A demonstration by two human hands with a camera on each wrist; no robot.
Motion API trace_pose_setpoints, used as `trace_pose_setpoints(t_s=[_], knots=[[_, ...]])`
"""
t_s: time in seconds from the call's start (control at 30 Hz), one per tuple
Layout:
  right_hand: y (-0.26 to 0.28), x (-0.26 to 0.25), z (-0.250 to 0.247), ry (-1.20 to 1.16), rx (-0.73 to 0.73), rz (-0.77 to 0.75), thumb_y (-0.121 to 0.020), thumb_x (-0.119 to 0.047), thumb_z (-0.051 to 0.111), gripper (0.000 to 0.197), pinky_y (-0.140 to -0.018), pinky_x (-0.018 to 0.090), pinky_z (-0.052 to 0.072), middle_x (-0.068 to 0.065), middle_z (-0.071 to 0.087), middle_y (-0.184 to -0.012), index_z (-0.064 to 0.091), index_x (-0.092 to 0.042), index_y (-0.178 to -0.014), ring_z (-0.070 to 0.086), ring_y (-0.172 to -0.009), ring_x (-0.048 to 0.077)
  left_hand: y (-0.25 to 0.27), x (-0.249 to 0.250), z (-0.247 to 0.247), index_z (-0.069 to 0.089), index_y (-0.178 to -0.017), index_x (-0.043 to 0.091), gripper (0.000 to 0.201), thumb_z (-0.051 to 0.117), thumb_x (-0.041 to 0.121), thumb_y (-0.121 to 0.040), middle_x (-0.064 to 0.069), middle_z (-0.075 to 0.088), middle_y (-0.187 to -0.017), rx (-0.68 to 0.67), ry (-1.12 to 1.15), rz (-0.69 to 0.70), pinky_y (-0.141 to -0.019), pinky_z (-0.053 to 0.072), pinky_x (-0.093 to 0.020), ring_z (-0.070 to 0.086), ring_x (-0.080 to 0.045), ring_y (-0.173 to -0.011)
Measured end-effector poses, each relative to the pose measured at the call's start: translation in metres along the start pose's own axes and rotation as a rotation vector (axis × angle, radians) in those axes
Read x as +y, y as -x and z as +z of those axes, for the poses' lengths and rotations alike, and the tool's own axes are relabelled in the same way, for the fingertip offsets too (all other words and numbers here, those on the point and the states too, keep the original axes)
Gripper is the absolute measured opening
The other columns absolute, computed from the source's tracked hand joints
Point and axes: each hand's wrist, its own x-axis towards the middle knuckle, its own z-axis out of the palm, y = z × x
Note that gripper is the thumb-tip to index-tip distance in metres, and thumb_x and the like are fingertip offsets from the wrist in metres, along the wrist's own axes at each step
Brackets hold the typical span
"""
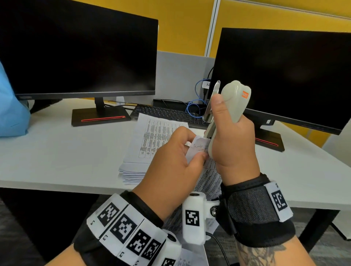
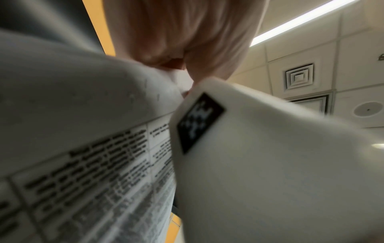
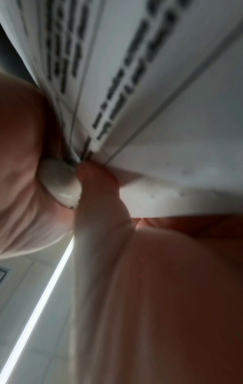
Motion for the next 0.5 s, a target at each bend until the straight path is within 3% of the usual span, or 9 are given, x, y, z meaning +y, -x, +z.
trace_pose_setpoints(t_s=[0.2, 0.3, 0.5], knots=[[0.0009, -0.0017, -0.0017, 0.001, -0.034, -0.025, -0.089, -0.043, 0.061, 0.027, -0.053, 0.013, 0.044, -0.009, 0.057, -0.063, 0.064, -0.019, -0.076, 0.055, -0.057, -0.001, 0.0003, 0.0006, 0.0025, 0.049, -0.095, 0.032, 0.026, 0.067, 0.016, -0.088, -0.006, 0.07, -0.077, -0.002, 0.042, -0.023, -0.062, 0.056, -0.052, 0.069, -0.026, -0.065], [-0.0015, -0.0014, -0.0015, -0.005, -0.028, -0.037, -0.091, -0.039, 0.062, 0.025, -0.054, 0.012, 0.044, -0.014, 0.058, -0.059, 0.064, -0.021, -0.073, 0.055, -0.058, -0.003, 0.0001, 0.0027, 0.0048, 0.049, -0.095, 0.029, 0.025, 0.067, 0.015, -0.087, -0.003, 0.069, -0.075, 0.022, 0.036, -0.018, -0.06, 0.056, -0.05, 0.068, -0.022, -0.063], [-0.0042, -0.0005, -0.0019, -0.019, -0.02, -0.053, -0.092, -0.033, 0.064, 0.027, -0.054, 0.01, 0.043, -0.016, 0.057, -0.055, 0.062, -0.022, -0.068, 0.055, -0.057, -0.004, -0.002, 0.0083, 0.0092, 0.047, -0.095, 0.023, 0.022, 0.066, 0.014, -0.088, -0.007, 0.065, -0.07, 0.04, 0.036, -0.006, -0.056, 0.052, -0.05, 0.063, -0.03, -0.062]])
